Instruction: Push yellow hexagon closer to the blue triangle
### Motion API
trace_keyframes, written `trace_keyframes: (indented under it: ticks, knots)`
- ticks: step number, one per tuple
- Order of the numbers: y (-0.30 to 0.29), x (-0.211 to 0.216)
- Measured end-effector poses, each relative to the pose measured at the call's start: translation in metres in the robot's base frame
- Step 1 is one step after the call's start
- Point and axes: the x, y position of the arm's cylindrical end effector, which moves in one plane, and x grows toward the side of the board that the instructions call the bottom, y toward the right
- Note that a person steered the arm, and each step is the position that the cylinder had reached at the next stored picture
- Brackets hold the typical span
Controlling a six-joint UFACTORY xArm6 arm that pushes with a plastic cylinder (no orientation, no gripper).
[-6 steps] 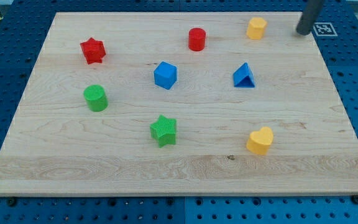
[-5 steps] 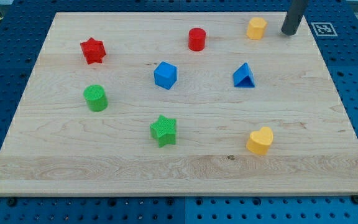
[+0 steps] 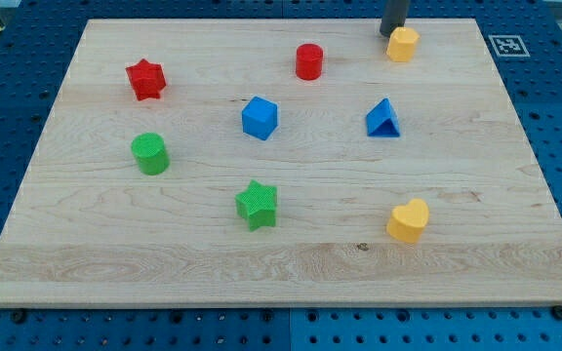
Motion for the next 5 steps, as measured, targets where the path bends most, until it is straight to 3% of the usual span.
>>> trace_keyframes:
  ticks: [4, 5]
  knots:
    - [0.054, 0.093]
    - [0.044, 0.124]
